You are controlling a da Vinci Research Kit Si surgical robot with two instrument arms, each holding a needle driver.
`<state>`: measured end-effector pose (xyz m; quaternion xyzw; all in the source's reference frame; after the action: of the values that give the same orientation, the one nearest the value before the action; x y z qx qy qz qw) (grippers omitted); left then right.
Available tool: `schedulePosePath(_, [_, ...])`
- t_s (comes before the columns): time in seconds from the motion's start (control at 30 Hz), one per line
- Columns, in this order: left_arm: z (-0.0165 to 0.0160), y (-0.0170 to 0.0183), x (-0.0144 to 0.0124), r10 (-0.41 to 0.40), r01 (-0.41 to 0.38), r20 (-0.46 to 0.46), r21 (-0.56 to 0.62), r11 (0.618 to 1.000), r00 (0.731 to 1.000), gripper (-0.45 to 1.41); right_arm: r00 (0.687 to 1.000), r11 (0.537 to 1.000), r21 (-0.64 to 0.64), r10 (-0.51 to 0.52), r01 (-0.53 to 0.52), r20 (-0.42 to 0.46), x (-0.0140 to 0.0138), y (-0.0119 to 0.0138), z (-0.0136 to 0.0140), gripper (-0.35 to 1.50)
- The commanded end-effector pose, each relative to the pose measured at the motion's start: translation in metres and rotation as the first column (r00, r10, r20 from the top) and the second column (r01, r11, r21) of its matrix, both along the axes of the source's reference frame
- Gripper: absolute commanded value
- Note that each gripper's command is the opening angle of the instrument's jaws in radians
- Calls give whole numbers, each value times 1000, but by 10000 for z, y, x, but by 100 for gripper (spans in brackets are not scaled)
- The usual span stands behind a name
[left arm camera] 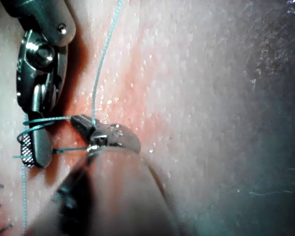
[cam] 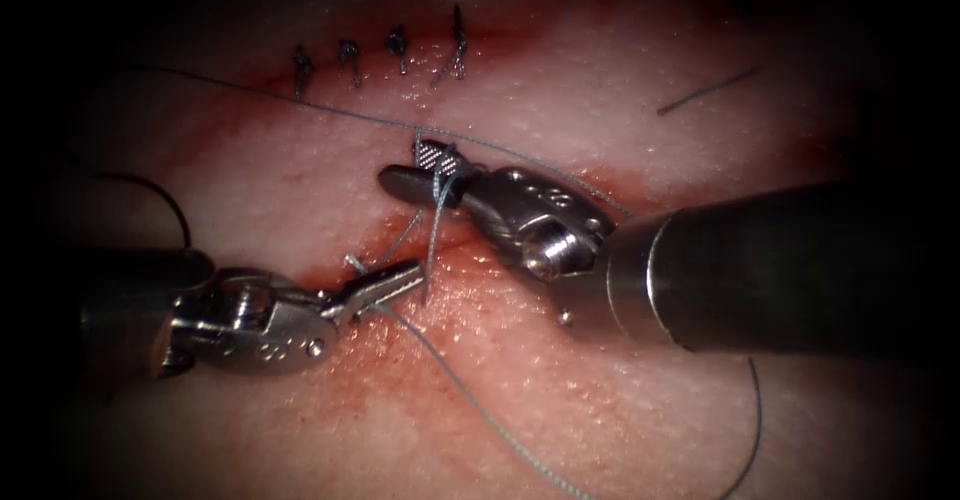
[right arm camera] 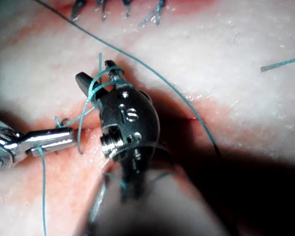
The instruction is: Wound Closure
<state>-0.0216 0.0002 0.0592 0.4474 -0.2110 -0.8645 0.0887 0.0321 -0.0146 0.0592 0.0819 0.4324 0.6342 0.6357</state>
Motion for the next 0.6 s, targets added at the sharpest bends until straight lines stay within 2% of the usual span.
schedulePosePath(0.03, [4, -4, -5, 1, -1, 3, 3, 1000, 1000, -45, 1000, 1000, 11, -7, 7, 8, 7, -6, 6, -35])
schedulePosePath(0.27, [0, 0, 3, 5, -5, 15, 19, 1000, 1000, -45, 1000, 1000, 26, -9, 9, 12, 11, -20, 1, -35])
schedulePosePath(0.43, [-11, 13, 21, -12, 11, 10, 35, 999, 1000, -45, 998, 994, -91, -65, 65, -3, 14, -36, -12, -35])
schedulePosePath(0.6, [-29, 46, 46, -64, 62, 24, 47, 997, 998, -45, 994, 973, -205, -102, 106, 29, 16, -47, -31, -35])
